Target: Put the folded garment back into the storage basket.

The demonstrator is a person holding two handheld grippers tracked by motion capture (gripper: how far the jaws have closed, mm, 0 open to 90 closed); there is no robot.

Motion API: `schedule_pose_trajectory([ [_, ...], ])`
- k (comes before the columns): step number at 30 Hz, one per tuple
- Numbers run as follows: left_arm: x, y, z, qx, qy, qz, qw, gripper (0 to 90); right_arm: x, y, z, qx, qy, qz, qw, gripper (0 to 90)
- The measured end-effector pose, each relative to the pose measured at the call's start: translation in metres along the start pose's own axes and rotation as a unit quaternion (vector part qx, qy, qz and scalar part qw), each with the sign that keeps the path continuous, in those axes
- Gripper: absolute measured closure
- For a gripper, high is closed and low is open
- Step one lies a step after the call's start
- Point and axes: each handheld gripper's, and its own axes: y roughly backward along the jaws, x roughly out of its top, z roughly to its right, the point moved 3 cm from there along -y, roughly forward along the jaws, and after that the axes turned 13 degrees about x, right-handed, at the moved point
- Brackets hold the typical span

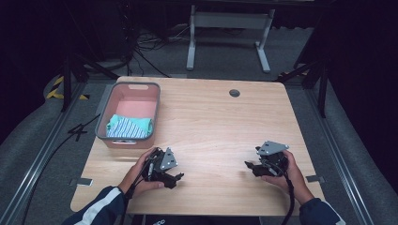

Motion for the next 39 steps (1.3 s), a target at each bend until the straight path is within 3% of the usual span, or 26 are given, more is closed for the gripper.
schedule_pose_trajectory([
  [12,-0.017,-0.006,0.004,-0.036,0.014,-0.012,0.9992,16.9,-0.043,0.006,0.007,0.01,-0.055,0.019,0.9983,25.9],
  [13,-0.021,-0.006,0.004,-0.045,0.04,-0.018,0.998,16.6,-0.049,0.006,0.007,0.018,-0.063,0.022,0.9976,25.8],
  [18,-0.027,-0.007,0.002,-0.058,0.067,-0.009,0.996,15.8,-0.057,0.009,0.008,0.024,-0.072,0.038,0.9964,23.2],
  [21,-0.03,-0.008,0.002,-0.061,0.068,0.005,0.9958,15.1,-0.061,0.009,0.011,0.028,-0.087,0.052,0.9945,19.9],
  [39,-0.03,-0.007,0.002,-0.061,0.067,0.006,0.9959,15.0,-0.062,0.009,0.012,0.029,-0.09,0.051,0.9942,19.4],
])
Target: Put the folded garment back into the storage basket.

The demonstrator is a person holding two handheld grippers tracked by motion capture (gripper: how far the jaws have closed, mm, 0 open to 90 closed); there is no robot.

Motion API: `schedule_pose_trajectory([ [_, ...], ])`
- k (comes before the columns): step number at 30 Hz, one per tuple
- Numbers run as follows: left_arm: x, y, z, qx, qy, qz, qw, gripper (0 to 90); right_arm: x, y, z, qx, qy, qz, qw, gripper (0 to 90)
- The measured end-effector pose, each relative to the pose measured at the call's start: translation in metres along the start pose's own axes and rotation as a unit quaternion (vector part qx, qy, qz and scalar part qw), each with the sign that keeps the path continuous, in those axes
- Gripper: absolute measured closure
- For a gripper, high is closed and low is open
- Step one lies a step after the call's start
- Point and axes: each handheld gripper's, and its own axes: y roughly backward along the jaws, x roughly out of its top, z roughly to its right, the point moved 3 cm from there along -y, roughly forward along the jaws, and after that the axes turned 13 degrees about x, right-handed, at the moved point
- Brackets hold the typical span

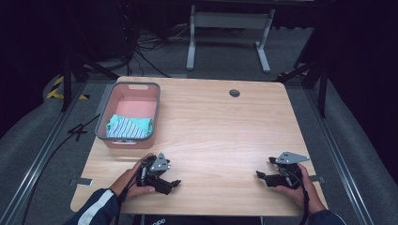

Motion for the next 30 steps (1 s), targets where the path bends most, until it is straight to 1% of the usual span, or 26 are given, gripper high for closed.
schedule_pose_trajectory([
  [19,0.0004,-0.0005,0.0,-0.001,0.001,-0.001,1.0,14.2,0.0,0.0,0.0004,-0.001,0.001,0.0,1.0,19.1],
  [30,0.0007,-0.0009,-0.0005,-0.002,-0.002,0.0,1.0,13.9,-0.0003,0.0,0.0005,-0.004,-0.004,-0.002,1.0,16.0],
])
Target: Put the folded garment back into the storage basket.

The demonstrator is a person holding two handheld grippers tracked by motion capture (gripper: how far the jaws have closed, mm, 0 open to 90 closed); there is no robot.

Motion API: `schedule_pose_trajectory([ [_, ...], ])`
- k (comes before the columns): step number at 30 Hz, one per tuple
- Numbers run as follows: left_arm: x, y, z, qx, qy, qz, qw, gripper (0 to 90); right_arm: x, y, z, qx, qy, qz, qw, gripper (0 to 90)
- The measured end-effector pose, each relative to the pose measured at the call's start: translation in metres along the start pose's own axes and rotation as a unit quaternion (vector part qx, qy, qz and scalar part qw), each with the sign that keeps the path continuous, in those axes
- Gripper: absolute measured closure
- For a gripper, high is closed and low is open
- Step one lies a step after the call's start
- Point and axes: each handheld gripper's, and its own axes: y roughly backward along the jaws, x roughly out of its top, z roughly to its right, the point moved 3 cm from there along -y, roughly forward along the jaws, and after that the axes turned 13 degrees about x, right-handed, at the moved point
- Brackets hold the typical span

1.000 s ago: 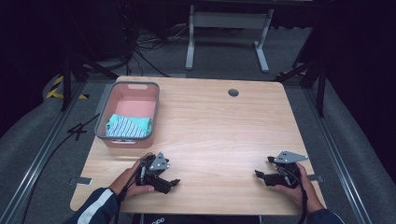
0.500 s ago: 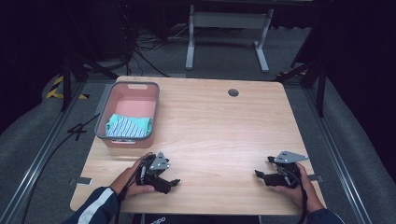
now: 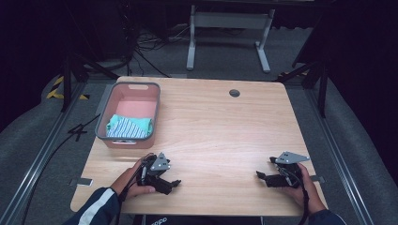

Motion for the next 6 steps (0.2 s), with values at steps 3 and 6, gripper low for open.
schedule_pose_trajectory([
  [3,0.0002,-0.0001,-0.0003,0.001,-0.001,0.0,1.0,13.8,0.0,-0.0001,0.0003,-0.001,-0.001,-0.001,1.0,15.3],
  [6,0.0002,-0.0001,-0.0004,0.001,-0.002,0.0,1.0,13.8,0.0,-0.0001,0.0003,-0.001,-0.001,-0.001,1.0,15.3],
])
